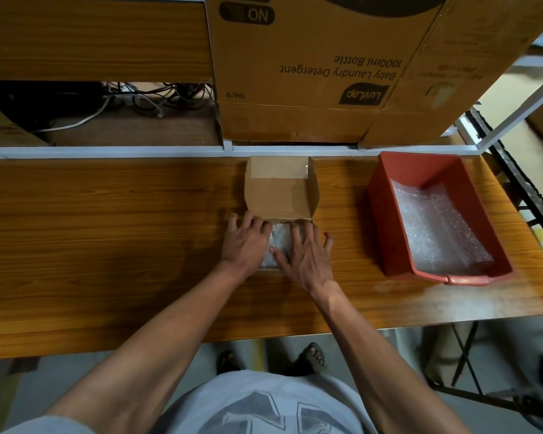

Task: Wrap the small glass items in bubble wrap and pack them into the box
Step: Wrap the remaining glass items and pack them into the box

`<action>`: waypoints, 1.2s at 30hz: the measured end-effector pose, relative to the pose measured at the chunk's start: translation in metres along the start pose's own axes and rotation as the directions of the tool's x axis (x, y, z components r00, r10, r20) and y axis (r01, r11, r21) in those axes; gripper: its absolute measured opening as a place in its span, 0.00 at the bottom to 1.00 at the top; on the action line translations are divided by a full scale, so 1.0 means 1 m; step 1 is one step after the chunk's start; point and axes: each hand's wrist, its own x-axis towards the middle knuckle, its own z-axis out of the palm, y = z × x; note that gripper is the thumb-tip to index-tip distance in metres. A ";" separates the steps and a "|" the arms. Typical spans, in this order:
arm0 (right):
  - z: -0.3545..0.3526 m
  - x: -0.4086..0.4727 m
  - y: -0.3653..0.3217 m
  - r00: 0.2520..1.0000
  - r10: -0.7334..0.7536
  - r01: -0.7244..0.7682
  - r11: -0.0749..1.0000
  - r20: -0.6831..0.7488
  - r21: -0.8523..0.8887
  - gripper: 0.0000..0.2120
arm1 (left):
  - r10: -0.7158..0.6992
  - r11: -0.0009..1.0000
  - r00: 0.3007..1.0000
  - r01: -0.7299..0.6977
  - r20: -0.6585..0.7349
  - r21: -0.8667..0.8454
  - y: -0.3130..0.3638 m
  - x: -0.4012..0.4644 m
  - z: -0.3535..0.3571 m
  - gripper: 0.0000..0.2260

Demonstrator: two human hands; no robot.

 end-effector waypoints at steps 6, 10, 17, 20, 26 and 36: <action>-0.001 0.004 0.006 0.999 -0.015 0.014 0.999 0.052 0.034 0.38 | 0.034 0.994 0.998 -0.029 0.046 -0.103 0.004 0.004 0.002 0.28; -0.004 0.011 0.007 0.996 -0.029 0.027 0.999 0.085 0.020 0.37 | 0.029 0.997 0.996 -0.024 0.082 -0.072 0.006 0.009 -0.004 0.26; 0.000 -0.003 0.009 0.999 -0.030 0.029 0.999 0.027 0.033 0.38 | -0.049 0.998 0.997 0.051 0.052 -0.033 0.000 -0.005 0.001 0.19; 0.000 -0.001 0.010 0.994 -0.034 0.032 0.999 0.103 0.020 0.38 | -0.047 0.999 0.996 0.049 0.081 -0.022 -0.003 -0.002 0.000 0.17; -0.018 -0.005 0.024 0.990 -0.057 0.079 0.981 -0.127 0.179 0.19 | -0.118 0.982 0.991 0.107 -0.060 -0.156 0.004 0.000 -0.011 0.15; -0.097 0.002 0.136 0.828 0.306 -0.082 0.895 -0.470 0.438 0.15 | -0.059 0.761 0.959 -0.136 -0.277 -0.634 0.117 0.053 -0.074 0.17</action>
